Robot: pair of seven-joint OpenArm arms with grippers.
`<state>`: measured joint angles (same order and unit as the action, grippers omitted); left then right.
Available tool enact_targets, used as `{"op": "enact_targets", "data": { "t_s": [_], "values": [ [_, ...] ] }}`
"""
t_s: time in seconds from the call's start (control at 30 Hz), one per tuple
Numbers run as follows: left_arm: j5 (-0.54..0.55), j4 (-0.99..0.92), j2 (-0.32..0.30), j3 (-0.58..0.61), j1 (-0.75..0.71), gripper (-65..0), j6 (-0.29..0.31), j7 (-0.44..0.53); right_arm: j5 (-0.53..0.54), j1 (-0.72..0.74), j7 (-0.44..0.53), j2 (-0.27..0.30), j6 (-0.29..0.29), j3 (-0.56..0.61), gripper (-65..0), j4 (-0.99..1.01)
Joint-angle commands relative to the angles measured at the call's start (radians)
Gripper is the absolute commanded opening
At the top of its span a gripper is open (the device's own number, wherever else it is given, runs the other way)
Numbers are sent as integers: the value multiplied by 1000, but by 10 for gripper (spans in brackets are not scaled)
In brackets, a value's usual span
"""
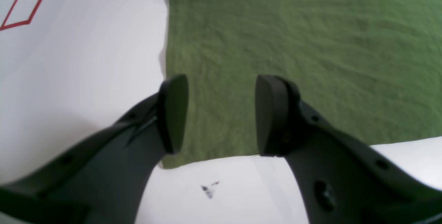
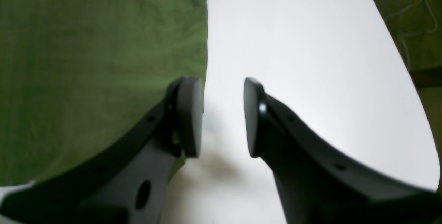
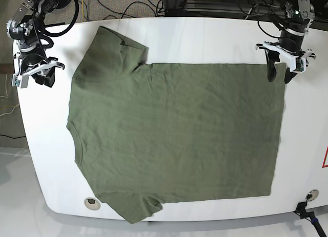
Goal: Fold the T-shirt properly
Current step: 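Grasp the shirt's shoulder edge near the sleeve with the right gripper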
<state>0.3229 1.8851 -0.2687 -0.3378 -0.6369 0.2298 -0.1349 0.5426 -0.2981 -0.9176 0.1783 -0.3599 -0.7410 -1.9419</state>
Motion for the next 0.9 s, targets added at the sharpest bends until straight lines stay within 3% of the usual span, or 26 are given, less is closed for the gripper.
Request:
{"op": "enact_targets", "data": {
  "t_s": [0.0,0.2,0.4,0.63,0.87],
  "values": [
    [3,23,-7,-15,-3,-344,0,30,-10,5,41,12,-2,44,-440,-11],
    [6,26,1,-60,-1,-325,-2,2,-99,2,146,12,12,164,-438,1],
    [10,26,40,-174,10,-304,-1,-96,-144,-3,231,11,29,226,-431,49],
    [12,26,50,-245,30,-304,-2,-144,-141,-23,263,22,32,248,-428,132],
    [12,11,42,-246,36,-305,-3,-130,-144,-35,259,23,27,265,-426,132]
  ]
}}
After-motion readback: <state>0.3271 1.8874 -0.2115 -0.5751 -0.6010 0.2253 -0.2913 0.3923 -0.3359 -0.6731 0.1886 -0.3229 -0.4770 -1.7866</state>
